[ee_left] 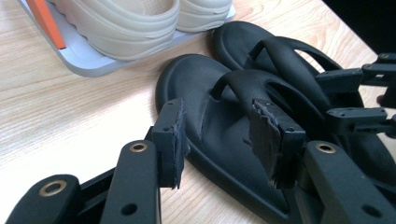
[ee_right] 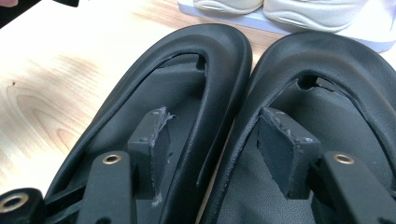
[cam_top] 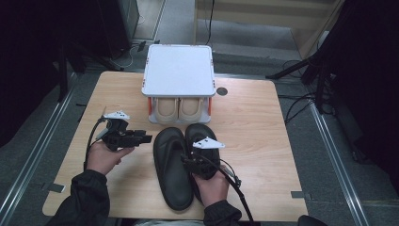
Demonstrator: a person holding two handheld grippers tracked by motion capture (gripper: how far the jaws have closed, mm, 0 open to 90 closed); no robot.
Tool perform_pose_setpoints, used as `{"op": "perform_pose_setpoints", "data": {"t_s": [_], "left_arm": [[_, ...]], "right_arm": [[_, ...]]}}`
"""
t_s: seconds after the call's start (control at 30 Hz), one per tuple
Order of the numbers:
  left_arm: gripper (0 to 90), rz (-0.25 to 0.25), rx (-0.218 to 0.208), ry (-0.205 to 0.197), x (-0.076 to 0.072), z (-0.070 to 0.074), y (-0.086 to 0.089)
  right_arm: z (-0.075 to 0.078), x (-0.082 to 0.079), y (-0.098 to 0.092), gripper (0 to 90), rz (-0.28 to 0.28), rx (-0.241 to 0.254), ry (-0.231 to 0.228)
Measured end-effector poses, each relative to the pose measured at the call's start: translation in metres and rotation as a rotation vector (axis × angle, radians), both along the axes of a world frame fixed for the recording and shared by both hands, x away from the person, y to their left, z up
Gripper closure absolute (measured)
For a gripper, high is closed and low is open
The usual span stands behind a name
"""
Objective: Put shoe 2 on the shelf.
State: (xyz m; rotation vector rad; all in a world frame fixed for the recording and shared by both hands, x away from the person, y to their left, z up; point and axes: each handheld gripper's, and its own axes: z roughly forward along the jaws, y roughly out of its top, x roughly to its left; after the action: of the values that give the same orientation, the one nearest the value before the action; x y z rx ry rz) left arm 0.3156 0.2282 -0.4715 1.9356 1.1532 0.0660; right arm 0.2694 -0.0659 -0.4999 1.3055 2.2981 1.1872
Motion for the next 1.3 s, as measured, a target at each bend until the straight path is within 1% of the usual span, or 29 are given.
{"op": "perform_pose_setpoints", "data": {"t_s": [0.03,0.07,0.17,0.23,0.3,0.47,0.57,0.6,0.67,0.7,0.77,0.83,0.87,0.9,0.93,0.97,1.0,1.1,1.2,1.3], "left_arm": [[56.1,0.002,0.002,0.001,0.0,0.0,0.0],[56.1,0.004,0.004,0.001,0.001,0.001,0.0],[56.1,0.003,-0.002,-0.004,0.002,0.001,0.002],[56.1,0.006,0.0,0.003,0.003,0.001,0.001],[56.1,0.006,-0.001,0.002,0.003,0.001,0.001],[55.0,0.001,-0.008,0.006,0.003,0.001,0.001],[54.9,0.004,-0.013,0.004,0.003,0.001,0.002],[54.9,0.003,-0.012,0.007,0.003,0.001,0.002],[54.9,0.004,-0.012,0.008,0.003,0.001,0.002],[54.9,0.004,-0.012,0.008,0.003,0.001,0.002],[54.8,0.003,-0.014,0.007,0.003,0.001,0.002],[54.8,0.003,-0.012,0.009,0.003,0.001,0.002],[54.8,0.002,-0.01,0.008,0.003,0.001,0.002],[54.8,0.002,-0.011,0.01,0.003,0.001,0.002],[54.8,0.002,-0.011,0.01,0.003,0.001,0.002],[54.8,0.001,-0.01,0.011,0.003,0.0,0.002],[54.8,0.001,-0.01,0.011,0.003,0.0,0.002],[54.8,0.001,-0.011,0.01,0.004,0.0,0.001],[54.8,0.003,-0.007,0.013,0.004,0.0,0.001],[54.8,-0.001,-0.007,0.016,0.004,0.0,0.001]], "right_arm": [[0.0,-0.002,0.001,44.8,-0.017,-0.009,-0.009],[0.0,-0.002,0.001,44.8,-0.017,-0.009,-0.009],[0.0,-0.004,0.0,45.7,-0.037,-0.005,0.006],[-0.003,-0.004,0.001,45.7,-0.038,-0.014,0.021],[-0.008,-0.002,0.006,45.5,-0.035,-0.025,0.038],[-0.012,0.002,0.01,46.8,-0.043,-0.032,0.049],[-0.015,0.003,0.015,50.8,-0.055,-0.048,0.065],[-0.017,0.003,0.016,53.3,-0.061,-0.065,0.06],[-0.016,0.003,0.016,53.9,-0.063,-0.068,0.06],[-0.016,0.003,0.016,56.1,-0.064,-0.07,0.062],[-0.016,0.003,0.016,57.2,-0.065,-0.069,0.064],[-0.016,0.004,0.016,62.5,-0.067,-0.066,0.07],[-0.016,0.004,0.016,62.5,-0.067,-0.066,0.07],[-0.016,0.004,0.015,66.4,-0.071,-0.065,0.074],[-0.016,0.004,0.015,66.4,-0.071,-0.065,0.074],[-0.015,0.006,0.012,67.2,-0.078,-0.051,0.086],[-0.015,0.006,0.012,67.7,-0.082,-0.048,0.092],[-0.015,0.006,0.011,68.3,-0.085,-0.046,0.095],[-0.013,0.007,0.011,70.3,-0.107,-0.038,0.116],[-0.013,0.007,0.009,71.0,-0.106,-0.04,0.122]]}}
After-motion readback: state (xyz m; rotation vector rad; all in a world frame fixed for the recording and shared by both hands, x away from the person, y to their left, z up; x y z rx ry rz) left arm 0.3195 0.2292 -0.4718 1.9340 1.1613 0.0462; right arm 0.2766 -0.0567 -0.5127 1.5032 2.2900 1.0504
